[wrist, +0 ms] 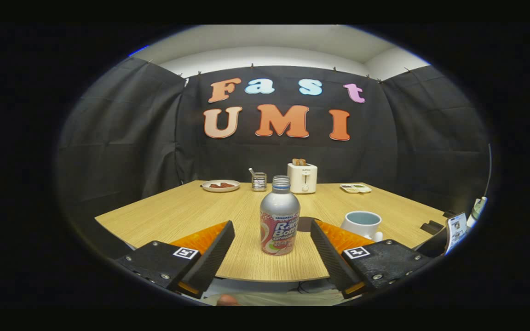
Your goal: Take the bottle from table, then pour the juice into the cup, finally place the bottle on the coaster
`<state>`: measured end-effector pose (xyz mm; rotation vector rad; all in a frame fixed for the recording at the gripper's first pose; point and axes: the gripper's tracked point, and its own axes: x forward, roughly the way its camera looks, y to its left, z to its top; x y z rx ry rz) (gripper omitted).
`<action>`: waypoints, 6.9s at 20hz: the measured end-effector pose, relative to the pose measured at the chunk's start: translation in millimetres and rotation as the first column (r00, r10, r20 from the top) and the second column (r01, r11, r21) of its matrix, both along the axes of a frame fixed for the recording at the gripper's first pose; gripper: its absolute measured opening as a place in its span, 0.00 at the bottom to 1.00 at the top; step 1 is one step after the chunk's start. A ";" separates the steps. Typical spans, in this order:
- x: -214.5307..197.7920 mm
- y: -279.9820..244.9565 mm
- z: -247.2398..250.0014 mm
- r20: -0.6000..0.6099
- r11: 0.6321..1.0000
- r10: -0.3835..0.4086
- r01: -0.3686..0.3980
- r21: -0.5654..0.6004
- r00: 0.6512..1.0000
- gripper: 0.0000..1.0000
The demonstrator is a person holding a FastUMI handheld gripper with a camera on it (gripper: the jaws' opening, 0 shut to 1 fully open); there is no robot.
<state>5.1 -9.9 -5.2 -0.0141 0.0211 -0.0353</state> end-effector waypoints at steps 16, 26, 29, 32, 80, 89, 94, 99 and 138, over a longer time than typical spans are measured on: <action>41.1 -21.7 -24.9 -0.078 0.997 -0.044 0.048 0.059 0.996 0.99; 70.1 -16.7 -44.0 -0.108 0.996 -0.023 0.032 0.085 0.994 0.99; 79.1 -12.7 -49.6 -0.119 0.997 -0.007 0.016 0.071 0.993 0.99; 88.0 -16.3 -54.8 -0.125 0.998 -0.022 0.030 0.061 0.992 0.99; 84.5 -26.2 3.5 -0.027 0.433 0.014 0.018 0.901 1.000 0.73; 95.5 -34.0 3.6 -0.078 0.224 -0.009 0.078 0.971 0.997 0.73; 96.6 -24.5 3.9 -0.070 0.066 0.011 0.070 0.995 0.997 0.73; 98.4 -26.0 -3.5 -0.111 0.019 0.008 0.110 0.994 0.994 0.72; 104.1 -40.6 16.0 -0.123 -0.352 0.029 0.126 0.927 0.992 0.73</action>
